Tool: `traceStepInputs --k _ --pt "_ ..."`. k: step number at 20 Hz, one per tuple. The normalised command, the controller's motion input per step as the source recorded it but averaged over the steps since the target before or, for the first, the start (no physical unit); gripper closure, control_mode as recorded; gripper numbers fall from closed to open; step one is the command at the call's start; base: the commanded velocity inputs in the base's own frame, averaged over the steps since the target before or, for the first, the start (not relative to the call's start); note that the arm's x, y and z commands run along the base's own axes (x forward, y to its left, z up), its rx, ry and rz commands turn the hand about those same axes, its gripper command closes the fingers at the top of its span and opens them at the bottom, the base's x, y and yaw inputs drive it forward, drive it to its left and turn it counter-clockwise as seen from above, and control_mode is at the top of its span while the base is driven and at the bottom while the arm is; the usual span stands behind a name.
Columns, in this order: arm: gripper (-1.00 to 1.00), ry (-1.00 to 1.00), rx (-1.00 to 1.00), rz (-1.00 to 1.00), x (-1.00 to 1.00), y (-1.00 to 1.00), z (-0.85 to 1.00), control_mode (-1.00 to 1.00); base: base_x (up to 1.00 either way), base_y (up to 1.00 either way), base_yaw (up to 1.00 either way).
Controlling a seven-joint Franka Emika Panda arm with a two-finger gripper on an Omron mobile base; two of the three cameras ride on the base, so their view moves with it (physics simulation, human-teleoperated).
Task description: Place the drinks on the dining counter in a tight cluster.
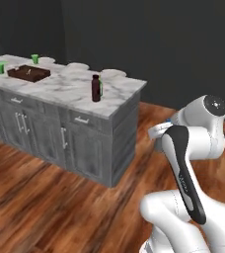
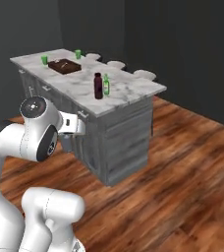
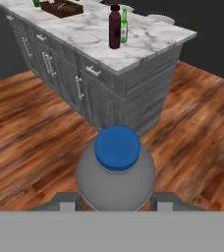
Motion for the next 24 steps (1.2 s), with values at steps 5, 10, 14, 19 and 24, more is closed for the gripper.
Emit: traceStepInputs --k 5,10,14,19,24 --pt "1.0 0.0 0.0 0.0 0.0 0.0 0.0 1.0 1.0 -0.87 0.3" --pt "1.0 0.0 0.0 0.0 0.0 0.0 0.0 1.0 1.0 -0.89 0.31" --pt "1.0 0.0 0.0 0.0 0.0 0.0 0.0 1.0 1.0 -0.81 0.32" --pt "1.0 0.0 0.0 0.0 0.0 0.0 0.0 1.0 1.0 -0.66 0.34" --pt "1.0 0.0 0.0 0.0 0.0 0.0 0.0 1.0 1.0 -0.54 0.34"
